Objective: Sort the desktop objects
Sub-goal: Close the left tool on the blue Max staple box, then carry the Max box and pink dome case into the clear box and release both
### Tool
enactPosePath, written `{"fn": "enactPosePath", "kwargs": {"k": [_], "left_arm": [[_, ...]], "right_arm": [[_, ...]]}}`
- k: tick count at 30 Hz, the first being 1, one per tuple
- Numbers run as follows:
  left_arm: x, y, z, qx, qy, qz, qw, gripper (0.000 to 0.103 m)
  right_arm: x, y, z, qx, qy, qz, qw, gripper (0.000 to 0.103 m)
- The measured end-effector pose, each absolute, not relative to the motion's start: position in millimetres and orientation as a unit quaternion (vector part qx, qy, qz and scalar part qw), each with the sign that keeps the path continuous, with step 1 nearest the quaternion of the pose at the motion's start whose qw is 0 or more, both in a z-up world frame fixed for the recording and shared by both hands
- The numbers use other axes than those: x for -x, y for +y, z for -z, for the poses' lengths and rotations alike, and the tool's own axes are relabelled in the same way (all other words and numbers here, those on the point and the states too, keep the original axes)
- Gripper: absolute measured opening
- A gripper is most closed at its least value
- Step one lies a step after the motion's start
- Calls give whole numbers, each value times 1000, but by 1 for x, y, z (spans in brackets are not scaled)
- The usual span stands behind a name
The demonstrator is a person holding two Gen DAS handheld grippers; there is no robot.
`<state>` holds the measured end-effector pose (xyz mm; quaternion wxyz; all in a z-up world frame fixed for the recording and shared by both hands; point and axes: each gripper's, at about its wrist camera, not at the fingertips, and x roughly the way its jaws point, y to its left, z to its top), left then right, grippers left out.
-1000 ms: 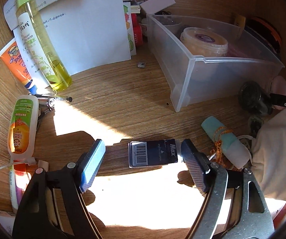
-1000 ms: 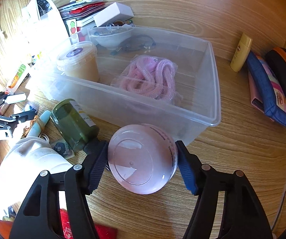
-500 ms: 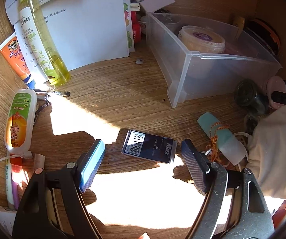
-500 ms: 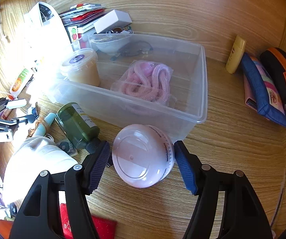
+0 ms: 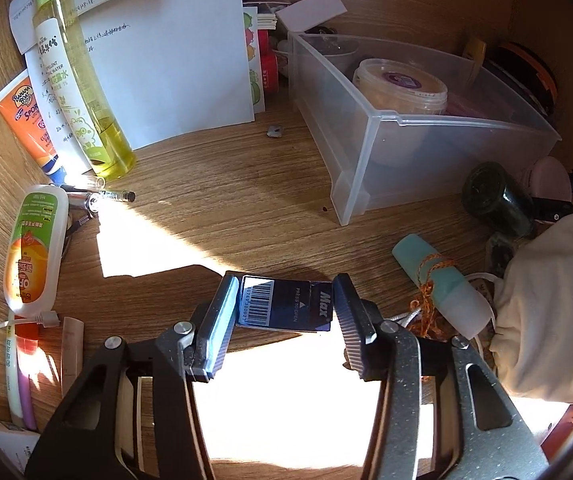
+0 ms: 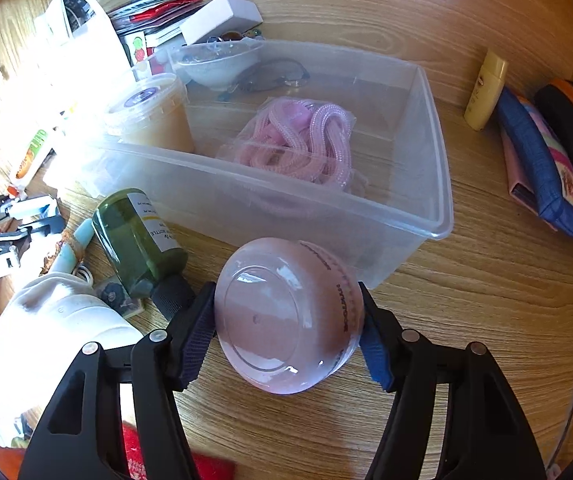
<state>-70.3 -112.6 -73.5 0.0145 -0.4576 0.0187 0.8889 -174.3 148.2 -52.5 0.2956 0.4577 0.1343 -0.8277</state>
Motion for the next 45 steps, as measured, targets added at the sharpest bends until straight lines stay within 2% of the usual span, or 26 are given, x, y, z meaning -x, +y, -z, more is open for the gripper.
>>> {"fn": "enactPosePath", "kwargs": {"k": [14,26,36,45], "left_arm": [[66,-107,28,409,0,-913,7,48],[90,-78,-13,371,-20,-927,47,48],[126,-48,-30,358,-29,-929,87,48],[157,-16,-20,382,-17,-916,123,48]], "right_arm": [[153,171,14,-411,109,856,295,61],[156,181,-25,-363,90,879,294,61],[184,164,-29,-360,84,880,298,61],[208,146,-19,-370,102,875,295,61]]}}
